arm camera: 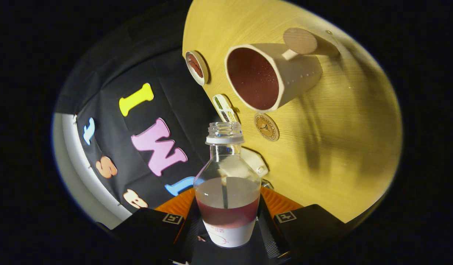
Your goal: Take the bottle from table, then pour the juice into the cup, finally place the bottle on the coaster
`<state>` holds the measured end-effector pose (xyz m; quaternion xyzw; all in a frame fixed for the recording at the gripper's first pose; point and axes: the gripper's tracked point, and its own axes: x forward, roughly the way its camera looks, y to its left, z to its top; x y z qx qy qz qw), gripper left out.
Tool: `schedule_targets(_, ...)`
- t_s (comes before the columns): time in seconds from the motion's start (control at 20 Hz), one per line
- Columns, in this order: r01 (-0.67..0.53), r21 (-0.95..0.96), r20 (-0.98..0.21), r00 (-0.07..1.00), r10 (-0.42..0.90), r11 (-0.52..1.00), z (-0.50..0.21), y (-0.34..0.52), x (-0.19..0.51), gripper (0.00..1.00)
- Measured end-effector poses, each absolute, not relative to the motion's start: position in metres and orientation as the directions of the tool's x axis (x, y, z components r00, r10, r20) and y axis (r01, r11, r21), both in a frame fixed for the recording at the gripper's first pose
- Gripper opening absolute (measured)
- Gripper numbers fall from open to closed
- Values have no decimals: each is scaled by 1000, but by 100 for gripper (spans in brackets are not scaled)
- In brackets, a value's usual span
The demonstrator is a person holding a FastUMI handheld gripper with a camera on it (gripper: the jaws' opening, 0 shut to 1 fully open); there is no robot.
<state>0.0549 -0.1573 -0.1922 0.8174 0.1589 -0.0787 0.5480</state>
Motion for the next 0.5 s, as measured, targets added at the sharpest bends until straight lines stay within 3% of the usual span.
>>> schedule_targets(0.5, 324, 912, -350, 934, 66, 252, -193, -147, 56, 76)
